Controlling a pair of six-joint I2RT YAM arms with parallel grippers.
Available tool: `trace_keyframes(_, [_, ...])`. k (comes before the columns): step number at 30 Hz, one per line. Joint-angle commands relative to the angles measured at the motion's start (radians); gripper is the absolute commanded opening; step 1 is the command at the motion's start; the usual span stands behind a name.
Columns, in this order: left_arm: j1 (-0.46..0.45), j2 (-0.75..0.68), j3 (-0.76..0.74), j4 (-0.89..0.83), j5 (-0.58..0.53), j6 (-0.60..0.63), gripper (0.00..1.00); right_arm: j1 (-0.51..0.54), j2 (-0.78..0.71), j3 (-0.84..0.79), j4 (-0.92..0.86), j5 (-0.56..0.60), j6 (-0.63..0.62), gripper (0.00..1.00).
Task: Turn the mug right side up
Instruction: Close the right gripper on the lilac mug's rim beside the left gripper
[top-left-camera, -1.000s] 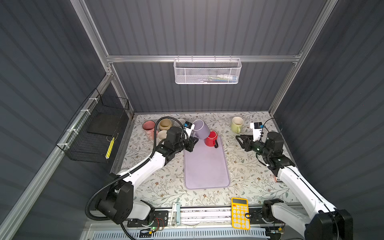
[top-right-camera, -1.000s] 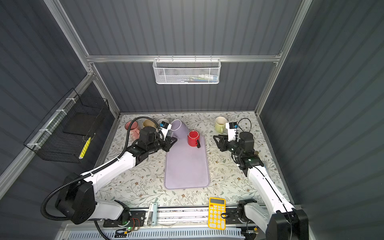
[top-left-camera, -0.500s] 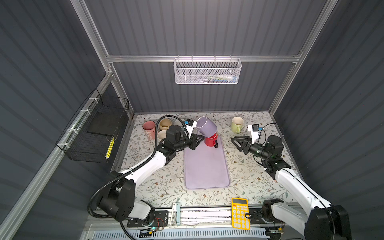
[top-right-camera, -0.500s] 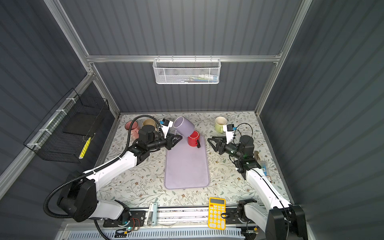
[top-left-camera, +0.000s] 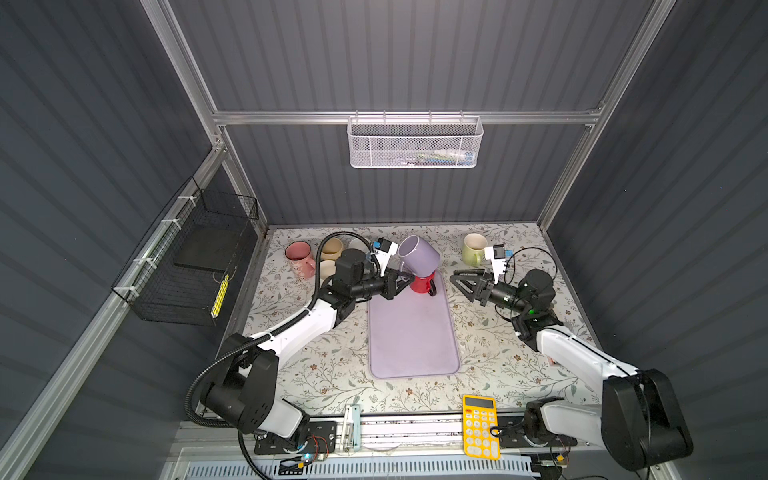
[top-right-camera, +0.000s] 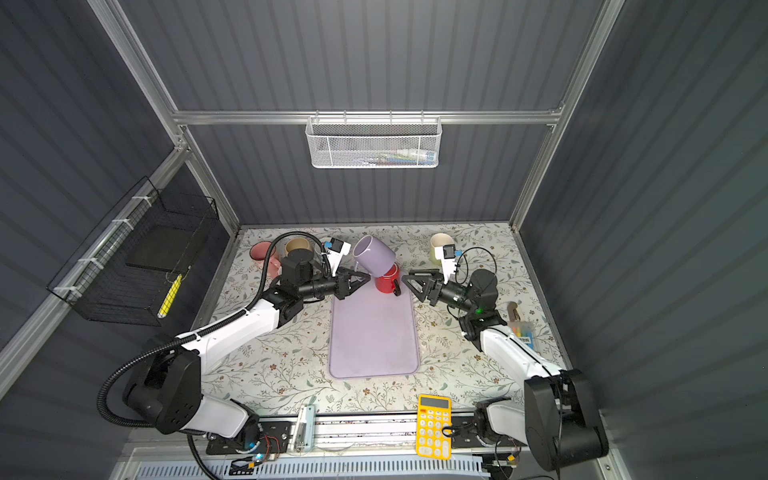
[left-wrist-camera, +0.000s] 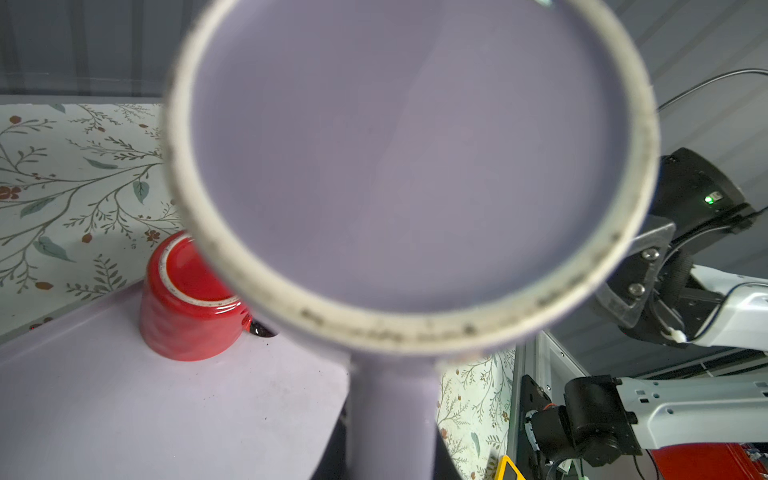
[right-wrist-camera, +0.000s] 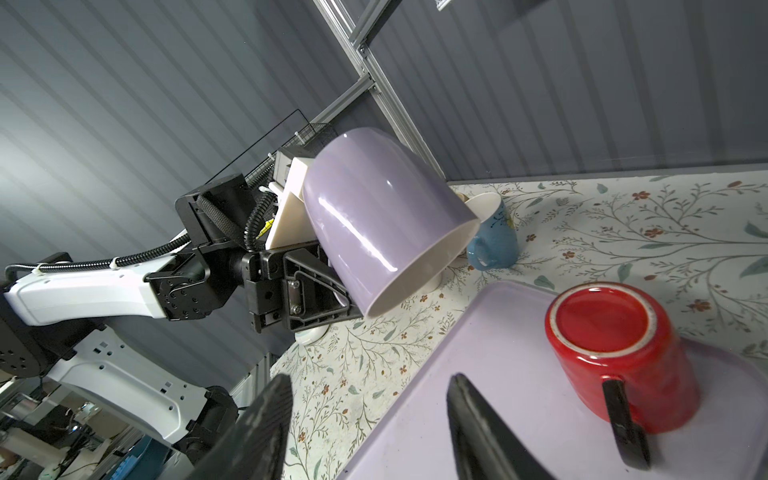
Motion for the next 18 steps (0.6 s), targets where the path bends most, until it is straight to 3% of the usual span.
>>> trace_keyframes(1, [-0.003,-0.015,0.064,0.097,0.047,-0.003,0.09,0.024,0.046,0.028,0.167,-0.032,0.082,0.62])
trace_keyframes(10, [-0.01,0.029,0.043,0.269,0.088,-0.126,0.09,0.104,0.142,0.082,0.25,0.005,0.107,0.63])
trace_keyframes(18, [-0.018,0.031,0.032,0.307,0.096,-0.16,0.09,0.122,0.2,0.111,0.357,0.007,0.159,0.62])
